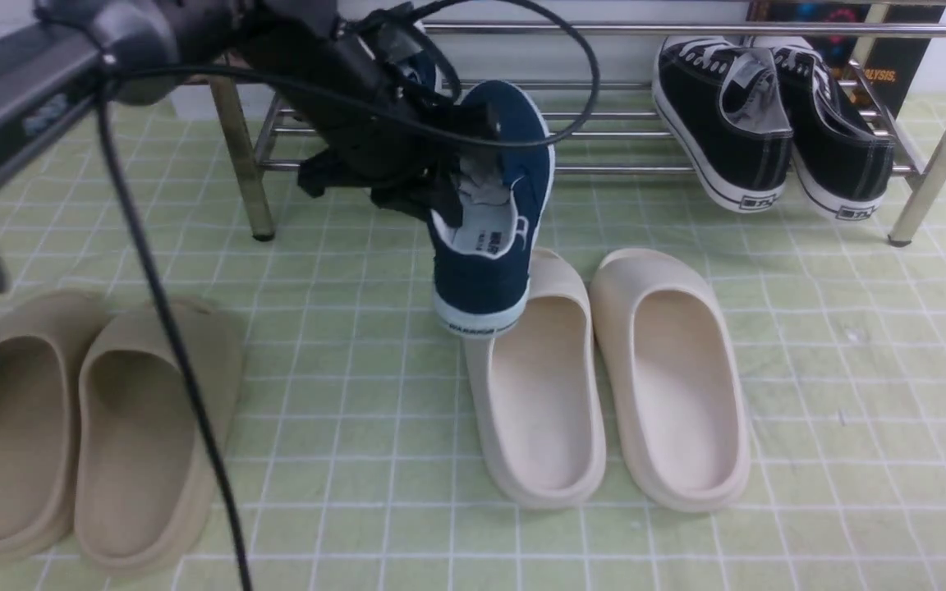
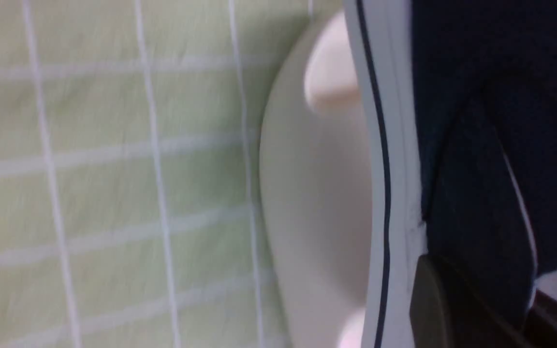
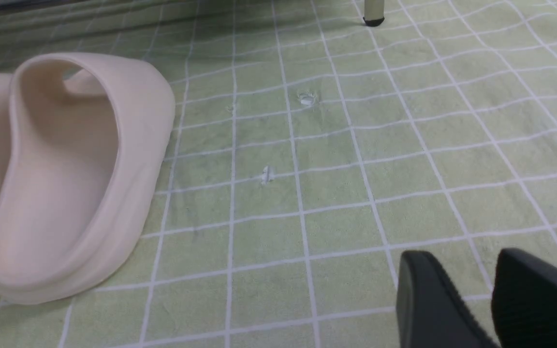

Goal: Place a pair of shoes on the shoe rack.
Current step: Use the left arm to put a shoe into the shoe rack

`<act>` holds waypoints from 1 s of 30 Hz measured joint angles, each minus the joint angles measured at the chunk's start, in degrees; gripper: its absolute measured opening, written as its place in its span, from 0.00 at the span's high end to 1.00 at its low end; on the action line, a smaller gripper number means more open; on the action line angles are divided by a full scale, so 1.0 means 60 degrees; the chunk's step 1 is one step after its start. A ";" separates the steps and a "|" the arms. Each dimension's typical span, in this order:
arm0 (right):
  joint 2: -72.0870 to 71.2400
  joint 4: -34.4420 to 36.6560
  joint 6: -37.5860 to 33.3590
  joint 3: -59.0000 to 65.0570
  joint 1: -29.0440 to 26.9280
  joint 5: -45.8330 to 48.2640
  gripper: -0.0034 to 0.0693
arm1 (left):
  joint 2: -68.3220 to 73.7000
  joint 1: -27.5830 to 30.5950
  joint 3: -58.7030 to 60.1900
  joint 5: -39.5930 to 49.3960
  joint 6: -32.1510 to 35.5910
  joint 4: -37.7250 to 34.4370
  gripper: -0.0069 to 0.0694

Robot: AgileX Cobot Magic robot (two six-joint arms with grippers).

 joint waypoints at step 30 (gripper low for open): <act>0.0000 0.0000 0.0000 0.0000 0.0000 0.0000 0.62 | 0.4356 0.0000 -0.6517 -0.0620 -0.2117 0.1753 0.90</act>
